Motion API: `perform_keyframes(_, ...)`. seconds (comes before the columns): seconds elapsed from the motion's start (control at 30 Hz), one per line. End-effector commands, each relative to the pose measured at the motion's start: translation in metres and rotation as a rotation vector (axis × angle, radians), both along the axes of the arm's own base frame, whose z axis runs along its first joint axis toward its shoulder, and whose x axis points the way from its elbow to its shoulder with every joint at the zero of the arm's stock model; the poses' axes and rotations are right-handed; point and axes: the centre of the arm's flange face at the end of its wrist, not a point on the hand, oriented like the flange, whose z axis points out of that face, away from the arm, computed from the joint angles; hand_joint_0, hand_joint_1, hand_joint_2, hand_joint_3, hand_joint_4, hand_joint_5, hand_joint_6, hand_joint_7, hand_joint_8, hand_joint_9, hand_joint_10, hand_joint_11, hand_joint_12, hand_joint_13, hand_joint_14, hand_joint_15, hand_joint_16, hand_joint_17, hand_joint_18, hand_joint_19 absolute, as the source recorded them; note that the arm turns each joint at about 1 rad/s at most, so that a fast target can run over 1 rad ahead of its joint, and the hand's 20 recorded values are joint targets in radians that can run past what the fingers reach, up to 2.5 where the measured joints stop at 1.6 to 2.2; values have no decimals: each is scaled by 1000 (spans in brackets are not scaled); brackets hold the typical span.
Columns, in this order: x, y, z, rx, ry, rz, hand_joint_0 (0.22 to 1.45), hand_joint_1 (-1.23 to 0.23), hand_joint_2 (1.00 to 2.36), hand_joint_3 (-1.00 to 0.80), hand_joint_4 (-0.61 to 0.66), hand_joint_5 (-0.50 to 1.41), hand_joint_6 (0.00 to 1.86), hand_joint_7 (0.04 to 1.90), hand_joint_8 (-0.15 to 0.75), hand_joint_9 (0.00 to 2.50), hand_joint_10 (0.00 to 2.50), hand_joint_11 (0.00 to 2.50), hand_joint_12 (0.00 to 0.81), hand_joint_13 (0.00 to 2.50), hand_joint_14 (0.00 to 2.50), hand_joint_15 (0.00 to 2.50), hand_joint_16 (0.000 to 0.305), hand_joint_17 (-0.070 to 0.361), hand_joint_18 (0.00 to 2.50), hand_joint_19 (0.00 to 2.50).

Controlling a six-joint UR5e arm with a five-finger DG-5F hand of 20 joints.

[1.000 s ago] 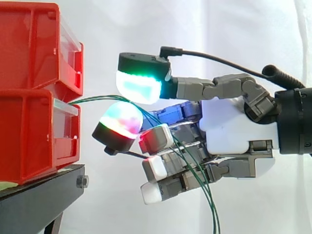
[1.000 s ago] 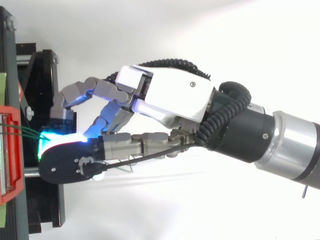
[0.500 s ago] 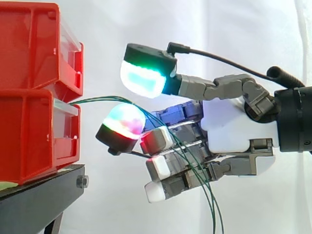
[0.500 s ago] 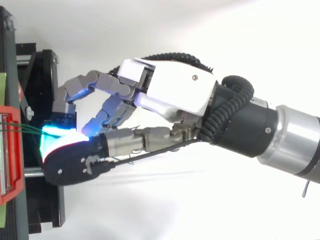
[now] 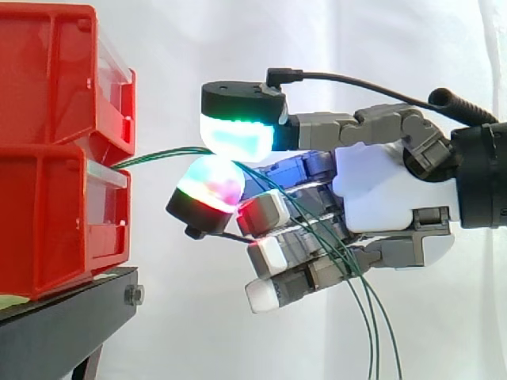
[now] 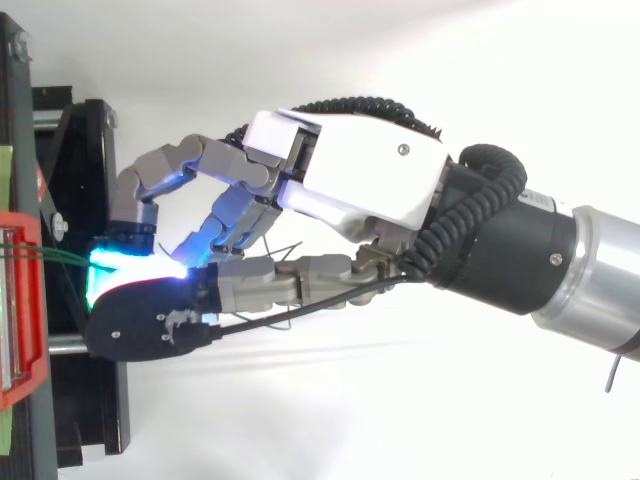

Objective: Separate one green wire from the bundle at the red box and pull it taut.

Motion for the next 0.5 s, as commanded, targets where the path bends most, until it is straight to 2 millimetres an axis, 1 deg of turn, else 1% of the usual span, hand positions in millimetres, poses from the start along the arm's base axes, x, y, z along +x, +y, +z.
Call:
perform_keyframes(0.0, 0, 1, 1, -1, -1, 1, 603, -728, 1018, -137, 76, -177, 911, 1003, 295, 1134, 19, 1218, 395, 1110, 24, 742, 55, 123, 843, 538)
perform_keyframes(0.07, 0, 2, 0, -1, 2, 3, 620, -804, 1017, -188, 52, -182, 907, 1011, 277, 1101, 20, 1219, 384, 1077, 27, 739, 51, 116, 803, 549)
perform_keyframes(0.1, 0, 2, 0, -1, 2, 3, 627, -810, 1016, -212, 44, -184, 906, 1004, 265, 1087, 21, 1215, 374, 1063, 29, 743, 50, 113, 793, 547)
perform_keyframes(0.13, 0, 2, 0, -1, 2, 3, 643, -822, 1014, -291, 59, -185, 904, 999, 261, 1084, 18, 1204, 372, 1060, 28, 741, 49, 111, 789, 539)
perform_keyframes(0.17, 0, 2, 1, -1, 0, 3, 646, -828, 1012, -310, 64, -185, 904, 997, 262, 1082, 22, 1202, 372, 1060, 27, 740, 50, 111, 789, 537)
perform_keyframes(0.2, 0, 2, 1, -1, 0, 3, 655, -853, 1007, -411, 86, -179, 900, 1019, 264, 1080, 22, 1202, 368, 1057, 27, 735, 49, 111, 787, 522)
perform_keyframes(0.23, 0, 1, 3, 0, -3, 1, 640, -846, 1000, -500, 112, -177, 899, 1012, 262, 1087, 22, 1200, 366, 1057, 28, 731, 48, 109, 786, 531)
perform_keyframes(0.27, 1, 0, 4, 0, -6, 0, 633, -834, 1000, -500, 113, -176, 899, 1019, 266, 1093, 23, 1191, 365, 1057, 28, 736, 48, 109, 787, 530)
perform_keyframes(0.33, 0, 0, 9, -1, -5, 0, 567, -749, 1000, -500, 123, -171, 896, 1014, 276, 1133, 22, 1211, 371, 1075, 27, 740, 49, 111, 799, 542)
perform_keyframes(0.37, -1, 0, 9, -7, 4, 0, 532, -684, 1000, -500, 126, -169, 896, 1005, 281, 1144, 21, 1203, 376, 1087, 26, 738, 51, 114, 814, 541)
perform_keyframes(0.4, -2, 1, 9, -8, 5, 2, 523, -590, 1000, -500, 128, -165, 891, 1011, 283, 1162, 20, 1202, 386, 1103, 26, 731, 52, 118, 829, 546)
perform_keyframes(0.43, -2, 2, 10, -9, 7, 3, 529, -530, 1000, -500, 132, -164, 888, 1024, 286, 1171, 21, 1201, 389, 1105, 26, 733, 52, 117, 830, 550)
perform_keyframes(0.47, -3, 3, 12, -11, 9, 5, 529, -530, 1000, -500, 132, -164, 888, 1024, 286, 1171, 21, 1201, 389, 1105, 26, 733, 52, 117, 830, 550)
